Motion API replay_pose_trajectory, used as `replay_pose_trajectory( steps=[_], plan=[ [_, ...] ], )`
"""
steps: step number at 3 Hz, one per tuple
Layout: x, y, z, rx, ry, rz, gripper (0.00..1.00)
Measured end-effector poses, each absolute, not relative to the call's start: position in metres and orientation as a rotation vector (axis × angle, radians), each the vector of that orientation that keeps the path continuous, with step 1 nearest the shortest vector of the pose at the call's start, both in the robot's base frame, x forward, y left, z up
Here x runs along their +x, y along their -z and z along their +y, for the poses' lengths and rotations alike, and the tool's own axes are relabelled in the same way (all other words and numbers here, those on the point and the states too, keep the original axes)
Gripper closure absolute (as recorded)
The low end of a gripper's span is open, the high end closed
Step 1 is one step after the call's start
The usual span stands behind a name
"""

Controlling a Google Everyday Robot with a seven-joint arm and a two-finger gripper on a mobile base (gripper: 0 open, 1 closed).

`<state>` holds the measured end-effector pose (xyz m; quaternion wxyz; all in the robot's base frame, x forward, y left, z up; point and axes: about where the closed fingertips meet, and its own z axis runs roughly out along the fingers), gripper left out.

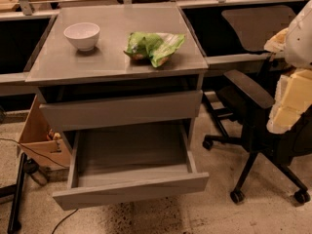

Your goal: Close middle drawer

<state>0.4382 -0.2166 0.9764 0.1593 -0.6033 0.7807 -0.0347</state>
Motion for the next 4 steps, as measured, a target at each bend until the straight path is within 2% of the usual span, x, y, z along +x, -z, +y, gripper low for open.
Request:
replay_pose_trajectory(
  steps=[3,4],
  plan=[
    [0.422,-0.993,-0.222,-1.703,0.158,2.245,0.00],
    [0.428,-0.958,-0.214,-1.747,0.057,2.233,0.00]
  ],
)
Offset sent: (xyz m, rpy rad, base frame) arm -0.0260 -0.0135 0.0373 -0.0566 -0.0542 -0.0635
